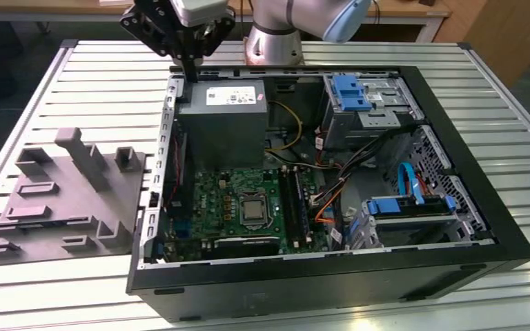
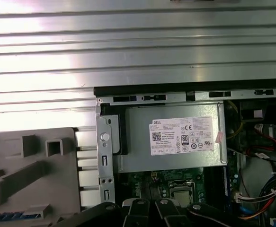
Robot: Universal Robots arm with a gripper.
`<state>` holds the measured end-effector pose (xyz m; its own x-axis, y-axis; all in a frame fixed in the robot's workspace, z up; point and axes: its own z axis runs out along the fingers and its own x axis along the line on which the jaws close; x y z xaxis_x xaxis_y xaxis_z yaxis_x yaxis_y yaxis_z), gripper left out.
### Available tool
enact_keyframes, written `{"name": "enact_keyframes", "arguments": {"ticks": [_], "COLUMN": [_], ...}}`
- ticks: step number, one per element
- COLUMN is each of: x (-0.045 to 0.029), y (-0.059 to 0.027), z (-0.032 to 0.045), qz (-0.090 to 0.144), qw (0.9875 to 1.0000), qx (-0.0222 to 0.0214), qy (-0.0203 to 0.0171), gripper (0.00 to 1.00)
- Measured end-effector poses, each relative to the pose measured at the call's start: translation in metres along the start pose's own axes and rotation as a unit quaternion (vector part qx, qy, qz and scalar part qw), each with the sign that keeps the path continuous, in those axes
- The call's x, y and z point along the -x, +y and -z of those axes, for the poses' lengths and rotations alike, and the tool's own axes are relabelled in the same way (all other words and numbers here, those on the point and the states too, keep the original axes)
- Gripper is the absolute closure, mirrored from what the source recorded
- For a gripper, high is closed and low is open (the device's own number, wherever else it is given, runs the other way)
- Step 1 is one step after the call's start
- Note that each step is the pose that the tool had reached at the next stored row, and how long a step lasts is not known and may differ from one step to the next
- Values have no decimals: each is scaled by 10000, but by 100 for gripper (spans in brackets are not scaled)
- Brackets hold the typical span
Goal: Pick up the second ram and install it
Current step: 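Reach for the second ram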
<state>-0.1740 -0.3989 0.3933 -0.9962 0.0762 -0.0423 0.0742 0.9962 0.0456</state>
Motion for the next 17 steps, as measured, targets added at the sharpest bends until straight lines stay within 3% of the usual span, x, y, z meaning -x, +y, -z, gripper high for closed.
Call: {"name": "enact_keyframes", "arguments": {"ticks": [17], "x": [-487], "y": [-36], "z": [22], "qz": [5], "qw": [9999], "qx": [11], "qy": [-138], "gripper": [90]}}
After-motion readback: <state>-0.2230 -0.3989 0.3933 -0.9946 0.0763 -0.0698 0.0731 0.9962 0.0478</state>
